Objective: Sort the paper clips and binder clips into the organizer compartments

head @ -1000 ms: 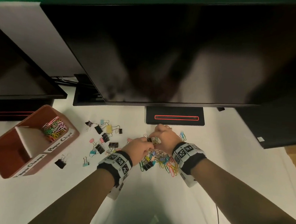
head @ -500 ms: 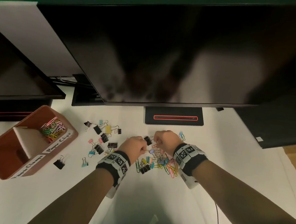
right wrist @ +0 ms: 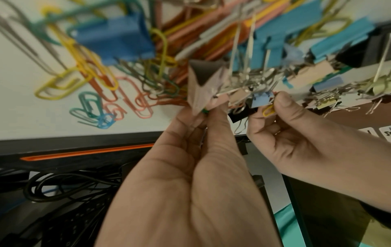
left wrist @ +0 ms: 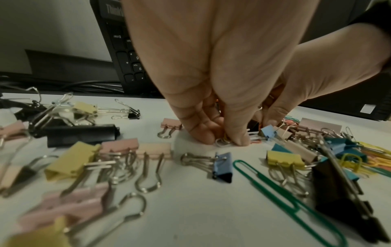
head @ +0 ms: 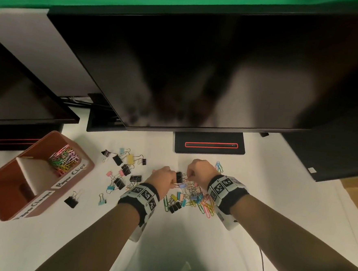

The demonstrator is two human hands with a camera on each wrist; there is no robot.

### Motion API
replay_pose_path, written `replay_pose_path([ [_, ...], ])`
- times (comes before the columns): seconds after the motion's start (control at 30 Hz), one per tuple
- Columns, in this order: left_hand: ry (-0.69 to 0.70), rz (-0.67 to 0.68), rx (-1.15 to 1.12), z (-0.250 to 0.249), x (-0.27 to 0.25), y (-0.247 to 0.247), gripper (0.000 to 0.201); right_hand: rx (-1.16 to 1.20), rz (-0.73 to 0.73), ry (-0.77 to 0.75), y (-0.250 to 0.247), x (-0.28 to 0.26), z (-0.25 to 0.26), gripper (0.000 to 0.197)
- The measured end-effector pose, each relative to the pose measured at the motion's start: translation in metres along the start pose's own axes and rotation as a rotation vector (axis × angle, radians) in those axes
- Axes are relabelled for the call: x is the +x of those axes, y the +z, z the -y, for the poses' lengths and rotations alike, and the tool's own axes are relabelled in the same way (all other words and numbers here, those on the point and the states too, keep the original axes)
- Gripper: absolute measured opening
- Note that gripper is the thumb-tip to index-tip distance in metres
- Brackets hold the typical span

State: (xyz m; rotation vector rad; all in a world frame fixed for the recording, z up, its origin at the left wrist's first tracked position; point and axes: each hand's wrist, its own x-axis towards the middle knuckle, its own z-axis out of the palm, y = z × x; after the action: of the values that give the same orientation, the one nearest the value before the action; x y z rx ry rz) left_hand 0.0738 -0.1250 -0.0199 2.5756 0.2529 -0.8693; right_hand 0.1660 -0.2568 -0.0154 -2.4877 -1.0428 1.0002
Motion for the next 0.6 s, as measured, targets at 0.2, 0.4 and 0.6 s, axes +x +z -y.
replay_pose_path([
  [0.2, -0.012, -0.020, -0.001, -0.001, -0.002, 0.002, 0.027, 0.011, 0.004, -0.016, 0.004, -0.005, -0.002, 0.019],
  [0.4, 0.002, -0.049, -0.023, 0.000, -0.003, 0.005, 0.026, 0.017, -0.054, -0.062, -0.005, -0.012, -0.012, 0.019],
  [0.6, 0.019, -0.082, -0.057, 0.002, -0.003, 0.009, 0.017, 0.035, -0.109, 0.109, -0.037, -0.020, -0.041, 0.016],
])
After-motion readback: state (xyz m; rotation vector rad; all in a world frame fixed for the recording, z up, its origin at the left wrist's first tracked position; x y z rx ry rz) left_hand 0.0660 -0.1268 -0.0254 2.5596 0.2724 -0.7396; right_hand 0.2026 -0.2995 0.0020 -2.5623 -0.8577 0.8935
